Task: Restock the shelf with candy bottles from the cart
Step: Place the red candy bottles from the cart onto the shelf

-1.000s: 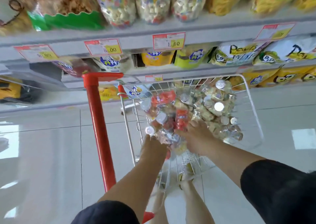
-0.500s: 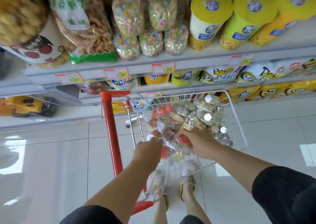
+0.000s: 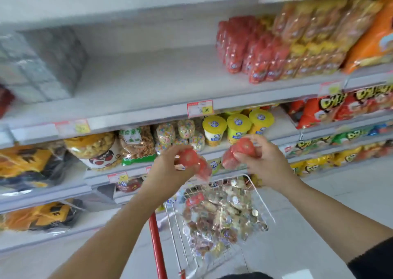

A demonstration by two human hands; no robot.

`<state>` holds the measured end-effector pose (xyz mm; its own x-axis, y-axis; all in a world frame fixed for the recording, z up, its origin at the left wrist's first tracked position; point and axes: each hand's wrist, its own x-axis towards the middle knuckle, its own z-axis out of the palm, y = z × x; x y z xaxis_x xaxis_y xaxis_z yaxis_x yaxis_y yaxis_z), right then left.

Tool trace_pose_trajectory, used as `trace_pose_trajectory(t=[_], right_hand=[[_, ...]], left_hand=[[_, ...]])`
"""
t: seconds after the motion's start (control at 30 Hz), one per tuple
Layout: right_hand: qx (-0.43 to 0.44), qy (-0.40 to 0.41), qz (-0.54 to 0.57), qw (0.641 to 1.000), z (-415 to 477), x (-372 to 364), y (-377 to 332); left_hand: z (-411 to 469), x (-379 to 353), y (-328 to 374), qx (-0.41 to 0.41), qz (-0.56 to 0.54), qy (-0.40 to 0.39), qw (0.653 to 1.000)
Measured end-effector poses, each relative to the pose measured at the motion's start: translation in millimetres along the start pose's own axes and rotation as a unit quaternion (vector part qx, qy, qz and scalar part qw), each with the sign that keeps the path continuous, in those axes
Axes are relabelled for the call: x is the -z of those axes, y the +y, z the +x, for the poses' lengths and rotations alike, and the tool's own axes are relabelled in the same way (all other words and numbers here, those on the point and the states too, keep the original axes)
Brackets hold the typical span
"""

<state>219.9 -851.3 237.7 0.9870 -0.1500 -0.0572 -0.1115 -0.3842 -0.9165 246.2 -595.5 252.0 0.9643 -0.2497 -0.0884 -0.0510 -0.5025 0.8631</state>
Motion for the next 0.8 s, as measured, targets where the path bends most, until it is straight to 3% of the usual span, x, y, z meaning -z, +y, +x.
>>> trace_pose_trajectory(t=[0.2, 0.43, 0.8], right_hand=[[0.092, 0.096, 0.004, 0.991, 47.3, 40.2, -72.3], [0.142, 0.12, -0.037, 0.982, 131.3, 54.1, -97.7], [0.109, 0.113, -0.135, 0.978, 204.8, 46.8, -81.8]], left_hand=[[37.6, 15.6, 74.0, -0.078, -0.051, 0.064, 0.994], [101.9, 8.8, 116.3, -0.112, -0.035, 0.154, 0.981], [169.6, -4.4, 115.1, -0.093, 0.012, 0.178, 0.98]])
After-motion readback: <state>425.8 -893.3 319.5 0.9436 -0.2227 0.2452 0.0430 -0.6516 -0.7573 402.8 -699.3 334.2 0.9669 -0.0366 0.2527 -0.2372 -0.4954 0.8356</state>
